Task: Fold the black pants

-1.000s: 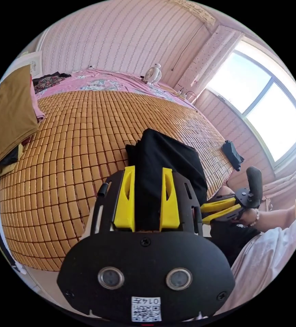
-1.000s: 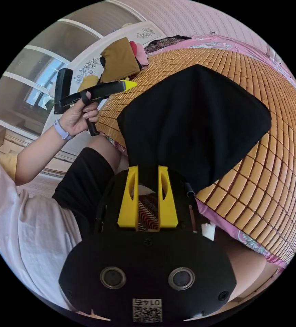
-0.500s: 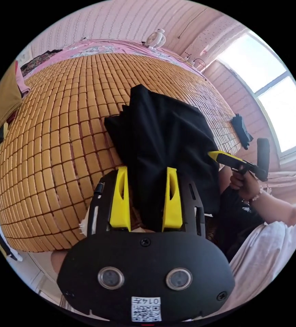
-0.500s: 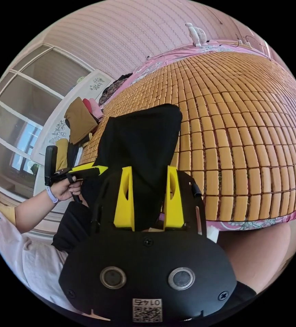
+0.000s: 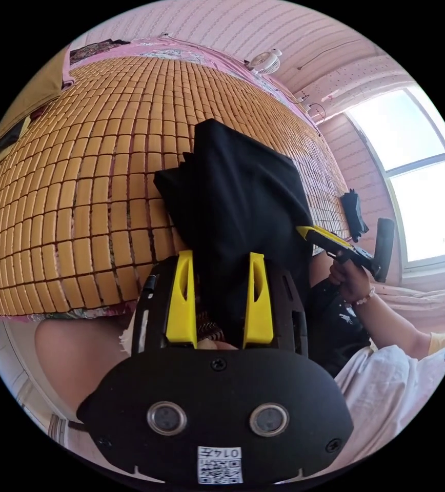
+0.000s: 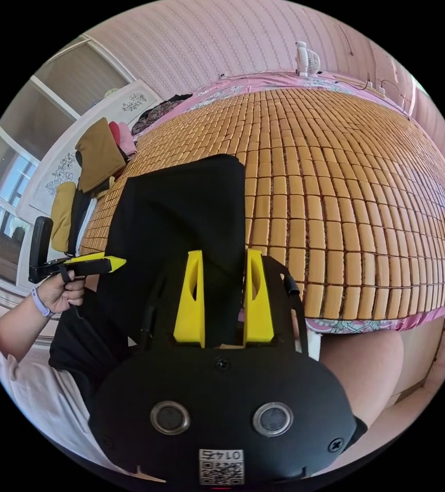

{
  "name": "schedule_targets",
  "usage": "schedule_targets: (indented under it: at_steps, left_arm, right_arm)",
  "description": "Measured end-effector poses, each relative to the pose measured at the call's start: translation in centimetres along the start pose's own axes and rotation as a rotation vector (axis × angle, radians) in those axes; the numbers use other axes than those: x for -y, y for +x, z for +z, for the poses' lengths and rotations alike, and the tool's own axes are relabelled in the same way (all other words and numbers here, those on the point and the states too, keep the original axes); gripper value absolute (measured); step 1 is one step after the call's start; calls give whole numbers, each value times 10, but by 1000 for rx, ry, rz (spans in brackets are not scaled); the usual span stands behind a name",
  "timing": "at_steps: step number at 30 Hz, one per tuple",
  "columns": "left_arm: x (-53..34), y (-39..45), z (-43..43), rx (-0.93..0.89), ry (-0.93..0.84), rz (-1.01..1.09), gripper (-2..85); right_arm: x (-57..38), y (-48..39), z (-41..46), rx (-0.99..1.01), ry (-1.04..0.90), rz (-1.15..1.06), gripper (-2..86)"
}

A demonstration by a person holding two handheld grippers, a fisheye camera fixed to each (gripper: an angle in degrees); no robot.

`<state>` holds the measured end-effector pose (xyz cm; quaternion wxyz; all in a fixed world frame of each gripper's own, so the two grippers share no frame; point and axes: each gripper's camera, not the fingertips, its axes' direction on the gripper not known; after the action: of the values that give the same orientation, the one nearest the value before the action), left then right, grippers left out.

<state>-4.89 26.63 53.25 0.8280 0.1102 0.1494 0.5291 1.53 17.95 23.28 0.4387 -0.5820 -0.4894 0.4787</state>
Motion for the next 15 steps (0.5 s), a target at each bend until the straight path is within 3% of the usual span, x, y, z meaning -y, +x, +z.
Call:
schedule_targets:
  at_steps: [6, 15]
  left_arm:
    - [2, 16, 4, 106, -24, 41, 84]
    - [-4, 12, 2, 46, -14, -7, 53]
  right_arm:
    - [1, -10, -8, -60, -64, -26, 75]
    - [-12, 9, -45, 171, -30, -8, 25]
